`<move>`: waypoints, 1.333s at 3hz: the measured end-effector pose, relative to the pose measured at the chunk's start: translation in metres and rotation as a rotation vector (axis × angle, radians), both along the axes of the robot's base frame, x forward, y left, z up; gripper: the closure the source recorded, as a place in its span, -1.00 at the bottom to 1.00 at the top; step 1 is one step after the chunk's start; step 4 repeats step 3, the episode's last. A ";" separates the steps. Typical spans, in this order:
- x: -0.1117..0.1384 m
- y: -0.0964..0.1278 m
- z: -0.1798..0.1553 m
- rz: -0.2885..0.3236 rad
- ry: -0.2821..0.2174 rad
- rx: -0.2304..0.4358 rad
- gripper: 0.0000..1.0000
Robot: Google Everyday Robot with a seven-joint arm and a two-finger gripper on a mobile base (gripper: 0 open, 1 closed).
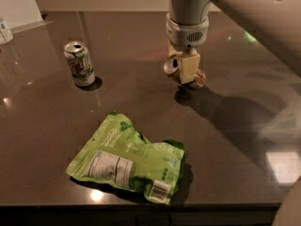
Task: Knock orange can over
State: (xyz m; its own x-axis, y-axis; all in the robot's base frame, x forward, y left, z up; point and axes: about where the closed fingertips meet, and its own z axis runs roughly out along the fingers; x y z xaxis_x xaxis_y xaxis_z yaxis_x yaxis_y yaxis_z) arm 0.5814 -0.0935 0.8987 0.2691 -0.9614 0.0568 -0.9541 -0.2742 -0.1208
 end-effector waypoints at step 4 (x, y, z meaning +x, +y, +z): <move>-0.006 -0.012 -0.026 0.034 0.031 -0.094 -1.00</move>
Offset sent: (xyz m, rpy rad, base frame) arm -0.0178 -0.0149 -0.0262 -0.1364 0.0741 0.0499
